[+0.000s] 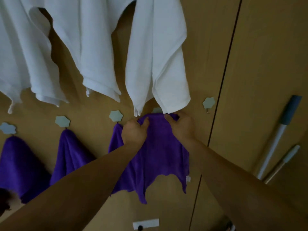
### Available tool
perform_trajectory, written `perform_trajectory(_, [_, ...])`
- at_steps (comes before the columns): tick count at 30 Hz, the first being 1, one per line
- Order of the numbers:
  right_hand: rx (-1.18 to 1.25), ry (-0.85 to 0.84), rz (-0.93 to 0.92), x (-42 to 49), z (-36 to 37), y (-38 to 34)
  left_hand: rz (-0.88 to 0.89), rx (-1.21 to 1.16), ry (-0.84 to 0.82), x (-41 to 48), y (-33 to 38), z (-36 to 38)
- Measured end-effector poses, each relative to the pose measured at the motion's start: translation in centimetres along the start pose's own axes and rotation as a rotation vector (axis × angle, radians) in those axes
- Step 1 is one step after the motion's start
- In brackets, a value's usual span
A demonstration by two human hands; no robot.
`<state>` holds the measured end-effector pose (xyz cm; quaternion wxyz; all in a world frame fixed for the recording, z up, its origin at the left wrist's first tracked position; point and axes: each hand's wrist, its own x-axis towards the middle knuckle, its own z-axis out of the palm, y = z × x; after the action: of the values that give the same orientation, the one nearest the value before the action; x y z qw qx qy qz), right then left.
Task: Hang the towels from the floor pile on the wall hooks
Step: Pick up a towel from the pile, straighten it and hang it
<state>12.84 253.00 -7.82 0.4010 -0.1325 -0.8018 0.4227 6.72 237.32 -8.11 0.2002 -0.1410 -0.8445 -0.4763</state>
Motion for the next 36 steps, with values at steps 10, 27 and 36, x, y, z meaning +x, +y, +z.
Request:
perform_trajectory(10, [-0.087, -0.057, 0.056, -0.1, 2.4, 3.4, -0.151, 0.037, 0.037, 0.3, -2.2, 3.6])
perform_trajectory(27, [-0.681, 0.146, -0.299, -2.0, 2.5, 5.2, 0.122, 0.681, -0.171, -2.4, -2.4, 4.2])
perform_trajectory(36, [0.007, -0.470, -0.114, -4.0, 2.1, 7.8, 0.284, 0.053, -0.552, -3.4, -3.6, 4.0])
